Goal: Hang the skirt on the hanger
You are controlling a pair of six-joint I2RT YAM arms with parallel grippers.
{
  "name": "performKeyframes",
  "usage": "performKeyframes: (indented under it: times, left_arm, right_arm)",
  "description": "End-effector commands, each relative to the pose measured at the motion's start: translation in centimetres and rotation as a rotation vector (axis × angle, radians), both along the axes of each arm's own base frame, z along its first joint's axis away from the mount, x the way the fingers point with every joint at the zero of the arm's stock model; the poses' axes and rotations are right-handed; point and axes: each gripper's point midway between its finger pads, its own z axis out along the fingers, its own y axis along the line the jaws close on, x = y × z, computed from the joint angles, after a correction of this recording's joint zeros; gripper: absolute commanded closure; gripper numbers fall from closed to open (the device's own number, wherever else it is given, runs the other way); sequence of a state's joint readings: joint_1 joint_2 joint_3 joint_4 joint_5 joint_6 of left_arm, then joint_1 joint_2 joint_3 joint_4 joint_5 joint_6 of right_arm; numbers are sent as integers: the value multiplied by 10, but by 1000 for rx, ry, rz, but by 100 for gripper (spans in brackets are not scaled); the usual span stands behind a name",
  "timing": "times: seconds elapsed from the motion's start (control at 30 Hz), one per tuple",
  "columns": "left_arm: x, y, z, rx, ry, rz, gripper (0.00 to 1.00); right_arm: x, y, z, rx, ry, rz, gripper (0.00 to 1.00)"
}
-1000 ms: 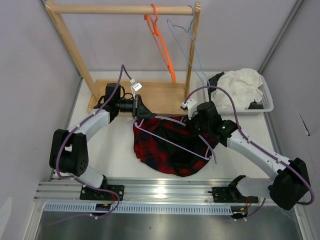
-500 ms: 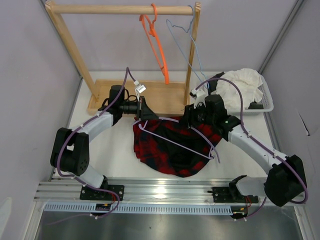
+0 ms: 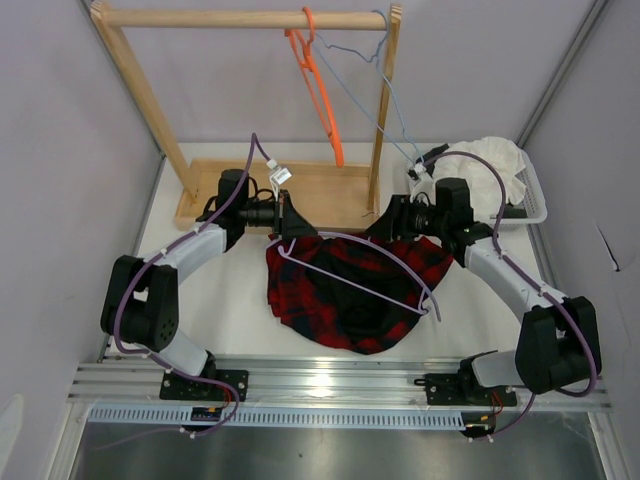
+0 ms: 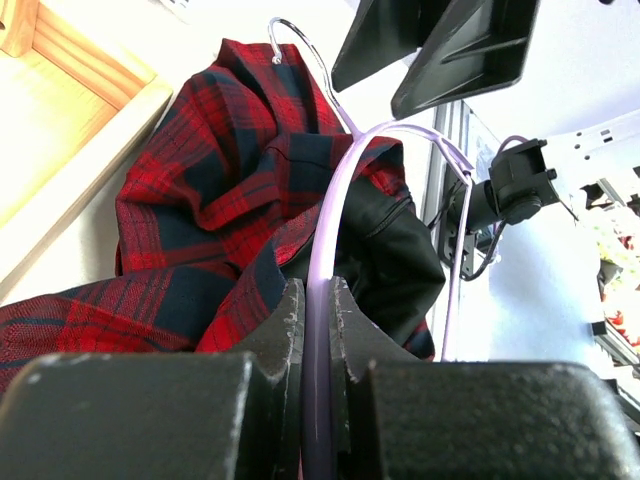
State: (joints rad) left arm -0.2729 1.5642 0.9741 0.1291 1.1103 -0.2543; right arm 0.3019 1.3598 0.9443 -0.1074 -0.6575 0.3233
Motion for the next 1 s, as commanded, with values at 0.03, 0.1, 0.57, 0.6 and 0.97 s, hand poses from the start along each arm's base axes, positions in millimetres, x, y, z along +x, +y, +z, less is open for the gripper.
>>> performKeyframes:
  times: [0.03,0.1,0.57,0.6,0.97]
  left_arm:
    - [-1,-3,14,-35,-63,-32,100]
    - [-1,-3,14,-35,-66,-29,100]
    - [4,-4,18,-38,-83,-6,100]
    - [4,-4,18,-39,-82,-5,100]
    - [6,-7,16,-33,-84,1,100]
  right_arm:
    - [-7,13,7,134,67,104,41]
    - [-12,17,4,159,102,144,40]
    - [-25,28,-10,297,212,250,39]
    - [-26,30,-9,328,227,258,39]
    - [-27,32,-6,355,238,264,50]
